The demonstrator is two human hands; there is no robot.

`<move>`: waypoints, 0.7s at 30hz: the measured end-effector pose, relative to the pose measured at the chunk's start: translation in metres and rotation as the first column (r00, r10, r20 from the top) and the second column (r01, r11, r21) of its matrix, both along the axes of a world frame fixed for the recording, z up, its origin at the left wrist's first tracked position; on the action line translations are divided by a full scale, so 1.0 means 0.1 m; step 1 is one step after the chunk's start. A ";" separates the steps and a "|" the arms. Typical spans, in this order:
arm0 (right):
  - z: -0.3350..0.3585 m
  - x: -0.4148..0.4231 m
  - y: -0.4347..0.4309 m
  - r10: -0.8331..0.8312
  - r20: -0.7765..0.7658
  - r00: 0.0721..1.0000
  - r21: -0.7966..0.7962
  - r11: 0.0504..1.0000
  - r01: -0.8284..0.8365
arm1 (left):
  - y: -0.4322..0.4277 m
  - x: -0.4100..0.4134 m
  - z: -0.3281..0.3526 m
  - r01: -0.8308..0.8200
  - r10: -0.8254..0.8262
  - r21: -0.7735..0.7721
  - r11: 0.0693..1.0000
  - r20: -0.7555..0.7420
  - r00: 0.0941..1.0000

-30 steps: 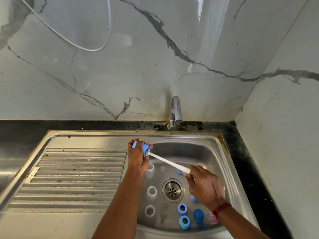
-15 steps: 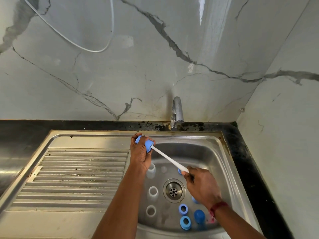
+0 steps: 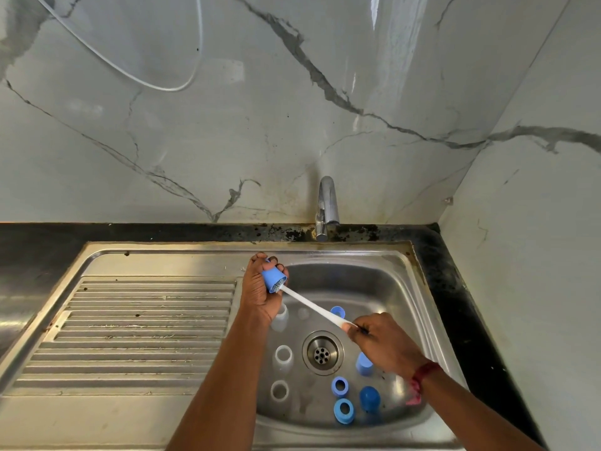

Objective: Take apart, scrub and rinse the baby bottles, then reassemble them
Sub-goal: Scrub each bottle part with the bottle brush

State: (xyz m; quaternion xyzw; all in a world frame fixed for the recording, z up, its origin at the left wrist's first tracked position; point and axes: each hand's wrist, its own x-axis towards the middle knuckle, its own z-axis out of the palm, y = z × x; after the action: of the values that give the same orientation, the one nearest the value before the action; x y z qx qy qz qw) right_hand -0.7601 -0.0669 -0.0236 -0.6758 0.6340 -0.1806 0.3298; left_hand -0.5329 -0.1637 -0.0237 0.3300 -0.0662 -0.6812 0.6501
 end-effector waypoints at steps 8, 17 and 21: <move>-0.08 0.13 0.04 -0.138 0.256 0.957 0.077 0.990 0.122 | -0.07 -0.05 0.17 -0.079 0.078 -0.004 0.997 -0.156 0.985; -0.08 0.18 0.02 -0.161 0.155 0.975 0.056 0.986 0.154 | -0.09 0.09 0.08 -0.134 0.137 -0.032 0.990 0.139 0.981; -0.08 0.17 -0.03 -0.112 0.062 0.992 0.045 0.993 0.109 | -0.09 0.12 0.07 -0.092 0.095 -0.022 0.995 0.285 0.954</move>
State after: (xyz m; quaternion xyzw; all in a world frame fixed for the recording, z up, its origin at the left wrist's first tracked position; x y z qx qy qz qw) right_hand -0.7429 -0.0702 -0.0320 -0.6264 0.6632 -0.2071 0.3533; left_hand -0.5213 -0.1729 -0.0168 0.4249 -0.1468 -0.5944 0.6667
